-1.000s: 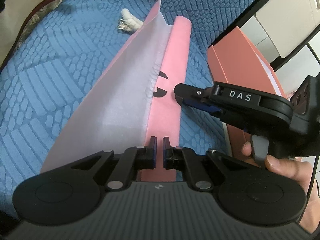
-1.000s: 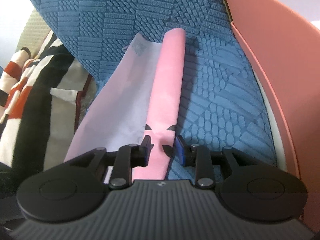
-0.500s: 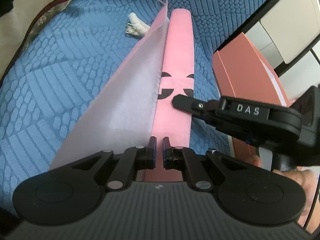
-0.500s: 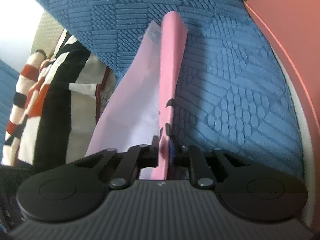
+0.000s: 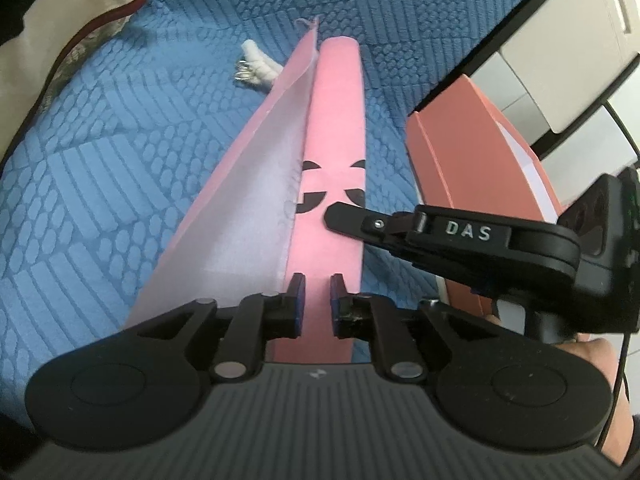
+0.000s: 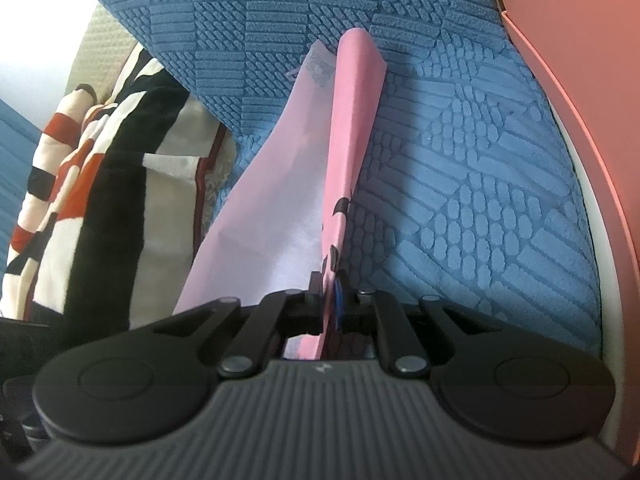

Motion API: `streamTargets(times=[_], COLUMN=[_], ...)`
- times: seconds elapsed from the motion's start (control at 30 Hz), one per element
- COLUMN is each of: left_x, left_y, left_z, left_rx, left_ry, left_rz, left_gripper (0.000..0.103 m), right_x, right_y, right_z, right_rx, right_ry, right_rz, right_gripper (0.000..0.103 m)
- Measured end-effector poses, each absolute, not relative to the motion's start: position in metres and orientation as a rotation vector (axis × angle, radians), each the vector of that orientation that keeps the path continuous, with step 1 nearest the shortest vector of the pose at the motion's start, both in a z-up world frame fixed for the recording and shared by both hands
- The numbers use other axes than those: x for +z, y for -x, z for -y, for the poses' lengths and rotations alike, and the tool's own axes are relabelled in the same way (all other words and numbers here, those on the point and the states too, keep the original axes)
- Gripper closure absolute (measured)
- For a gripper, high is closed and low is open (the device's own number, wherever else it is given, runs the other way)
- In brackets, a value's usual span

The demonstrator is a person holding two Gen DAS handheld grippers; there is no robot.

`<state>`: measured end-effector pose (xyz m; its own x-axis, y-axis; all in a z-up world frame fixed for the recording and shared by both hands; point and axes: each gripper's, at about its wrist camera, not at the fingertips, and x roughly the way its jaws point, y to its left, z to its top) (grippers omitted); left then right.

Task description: Organize objects

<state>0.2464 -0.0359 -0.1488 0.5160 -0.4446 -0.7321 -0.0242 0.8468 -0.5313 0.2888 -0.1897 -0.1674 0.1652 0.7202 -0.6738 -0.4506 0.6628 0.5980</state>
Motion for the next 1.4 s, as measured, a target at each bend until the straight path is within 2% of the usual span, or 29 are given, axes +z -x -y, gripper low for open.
streamTargets(times=[0.1,0.3,0.53,0.73,0.83,0.93,1.1,1.4], left_x=[-0.146,-0.144,-0.15,-0.154,-0.154,-0.154,-0.157,-0.172], left_y=[-0.243,-0.236,-0.232,-0.23,-0.23,-0.233,-0.237,-0.241], left_z=[0.04,0.058,0.075,0.081,0.077,0.064,0.04,0.02], left_rx=[-0.27,-0.315,-0.271,-0.238,-0.236,-0.24,-0.26,-0.257], left_ry=[0.498,0.418,0.28,0.193,0.209,0.304,0.5,0.729], left_rz=[-0.985,-0.966,-0.957,-0.958,-0.954,-0.96,-0.964,-1.01], left_gripper=[0.059,0.053,0.053,0.064,0.075,0.084,0.098,0.098], right_x=[-0.167,-0.159,-0.157,-0.154,-0.154,-0.155,-0.142,-0.141], right_y=[-0.29,-0.289,-0.29,-0.289,-0.289,-0.29,-0.287,-0.288], right_z=[0.192,0.192,0.198,0.199,0.199,0.2,0.199,0.193], right_rx=[0.848,0.87,0.864,0.869,0.865,0.863,0.928,0.944], right_ry=[-0.297,-0.292,-0.324,-0.328,-0.334,-0.346,-0.35,-0.344], right_rz=[-1.129,-1.122,-1.129,-1.124,-1.125,-1.126,-1.052,-1.037], right_gripper=[0.095,0.095,0.095,0.095,0.094,0.088,0.086,0.086])
